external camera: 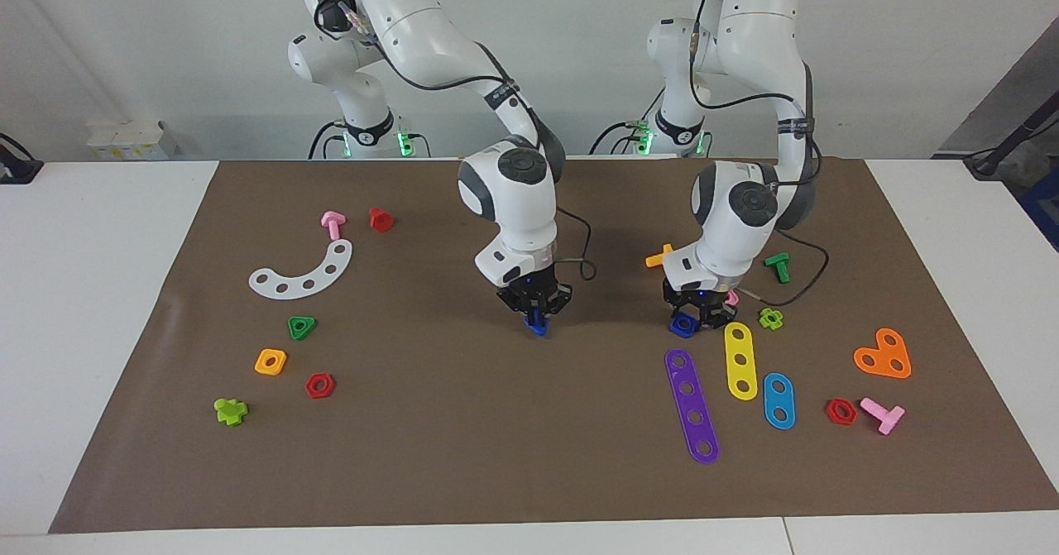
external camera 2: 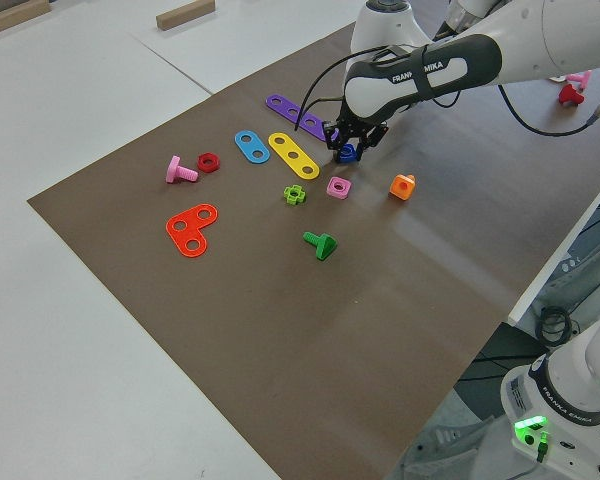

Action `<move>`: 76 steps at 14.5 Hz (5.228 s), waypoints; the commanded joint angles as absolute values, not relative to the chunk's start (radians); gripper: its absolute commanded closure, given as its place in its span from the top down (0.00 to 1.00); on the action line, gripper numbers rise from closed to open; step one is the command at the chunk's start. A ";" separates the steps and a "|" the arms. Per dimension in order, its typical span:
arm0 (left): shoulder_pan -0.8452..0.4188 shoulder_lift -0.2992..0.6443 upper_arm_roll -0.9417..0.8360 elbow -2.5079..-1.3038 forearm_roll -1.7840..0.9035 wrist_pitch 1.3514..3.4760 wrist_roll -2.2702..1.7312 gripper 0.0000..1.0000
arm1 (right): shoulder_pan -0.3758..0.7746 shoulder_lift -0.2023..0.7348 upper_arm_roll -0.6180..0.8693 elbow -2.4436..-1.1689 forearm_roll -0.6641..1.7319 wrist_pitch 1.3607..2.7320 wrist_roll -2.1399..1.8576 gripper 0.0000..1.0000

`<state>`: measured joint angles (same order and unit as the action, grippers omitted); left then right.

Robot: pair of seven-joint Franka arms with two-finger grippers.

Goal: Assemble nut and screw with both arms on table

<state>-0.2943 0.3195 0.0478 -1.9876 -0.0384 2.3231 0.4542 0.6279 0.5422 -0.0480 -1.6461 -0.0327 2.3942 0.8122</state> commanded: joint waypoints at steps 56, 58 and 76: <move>-0.706 0.506 0.045 -1.651 -0.092 2.241 -0.607 0.29 | 0.014 -0.020 -0.051 -1.595 -0.017 1.569 0.057 1.00; -0.706 0.506 0.046 -1.649 -0.092 2.241 -0.606 0.44 | 0.014 -0.020 -0.051 -1.595 -0.017 1.571 0.058 1.00; -0.421 0.332 0.049 -1.505 -0.074 1.830 -0.338 0.98 | 0.014 -0.026 -0.051 -1.601 -0.017 1.569 0.057 1.00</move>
